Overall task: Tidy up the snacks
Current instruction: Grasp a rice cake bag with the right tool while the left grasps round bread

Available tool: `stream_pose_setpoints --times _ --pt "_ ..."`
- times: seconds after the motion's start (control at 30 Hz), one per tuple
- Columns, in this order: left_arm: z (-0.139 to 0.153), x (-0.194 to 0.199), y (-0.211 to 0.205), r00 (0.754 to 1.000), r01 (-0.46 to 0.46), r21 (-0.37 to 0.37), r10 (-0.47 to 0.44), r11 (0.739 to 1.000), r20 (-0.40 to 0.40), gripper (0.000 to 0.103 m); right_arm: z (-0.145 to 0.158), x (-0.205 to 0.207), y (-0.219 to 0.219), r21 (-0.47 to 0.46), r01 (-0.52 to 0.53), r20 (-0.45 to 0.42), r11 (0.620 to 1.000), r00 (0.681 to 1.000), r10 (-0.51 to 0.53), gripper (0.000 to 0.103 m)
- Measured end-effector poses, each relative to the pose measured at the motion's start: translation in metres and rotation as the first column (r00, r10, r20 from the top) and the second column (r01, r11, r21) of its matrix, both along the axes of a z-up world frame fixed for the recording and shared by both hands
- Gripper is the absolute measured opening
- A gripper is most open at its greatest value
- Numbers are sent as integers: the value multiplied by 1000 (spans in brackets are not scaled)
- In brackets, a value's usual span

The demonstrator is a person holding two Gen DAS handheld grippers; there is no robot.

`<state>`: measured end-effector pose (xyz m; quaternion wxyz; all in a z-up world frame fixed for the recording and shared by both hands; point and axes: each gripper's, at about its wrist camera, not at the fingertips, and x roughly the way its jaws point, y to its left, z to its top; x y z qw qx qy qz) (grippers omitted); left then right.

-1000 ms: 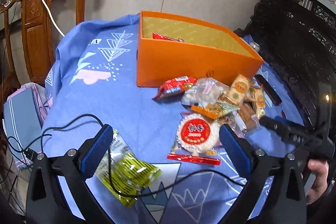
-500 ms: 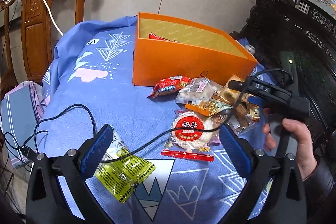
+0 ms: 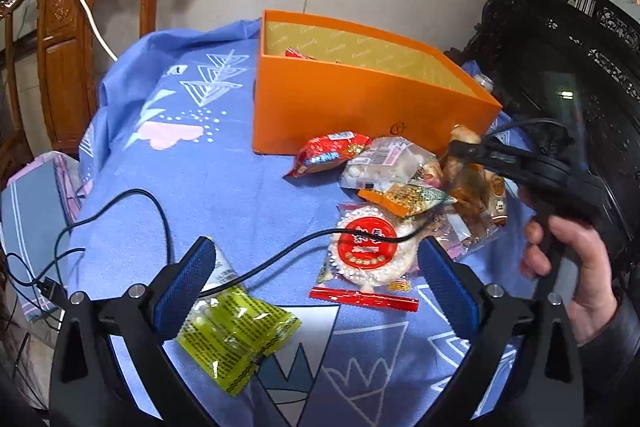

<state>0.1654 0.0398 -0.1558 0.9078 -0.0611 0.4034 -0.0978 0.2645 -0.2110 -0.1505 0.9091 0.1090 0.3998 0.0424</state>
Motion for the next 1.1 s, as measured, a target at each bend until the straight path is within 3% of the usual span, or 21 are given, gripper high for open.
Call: stream_pose_setpoints --times 0.1,0.27,0.53,0.6,0.7,0.77,0.87,0.93,1.0,1.1 --pt "-4 1 -12 998 56 -8 -56 998 -14 99 13 -26 -9 15 -14 33 1000 999 14 36" --pt "-12 -3 -37 986 165 57 -164 985 -26 99 29 -66 -29 -5 -40 63 999 997 40 37" --pt "-5 22 -34 983 166 -60 -170 984 -67 99 11 -119 -59 -86 -60 4 994 998 61 37" --pt "-3 24 -36 964 237 -138 -250 962 -87 99 2 -133 -72 -78 -35 -14 996 999 34 37" --pt "-4 22 -43 953 286 -67 -291 956 -87 99 -12 -146 -89 -53 19 -47 998 999 -21 37" --pt "-5 26 -44 944 304 -85 -312 949 -109 99 -19 -149 -93 -50 24 -60 998 998 -27 37" --pt "-5 27 -46 882 413 -196 -444 889 -159 99 -25 -151 -103 -40 52 -72 998 996 -54 37" --pt "0 25 -44 906 393 -115 -406 912 -121 99 -25 -151 -107 -33 70 -71 997 995 -72 37" --pt "-2 31 -41 916 370 -124 -384 921 -120 99 -25 -152 -110 -30 78 -68 997 995 -80 37" --pt "-15 46 -45 946 285 -86 -294 955 -135 99 -23 -152 -108 -25 72 -61 997 995 -74 37"
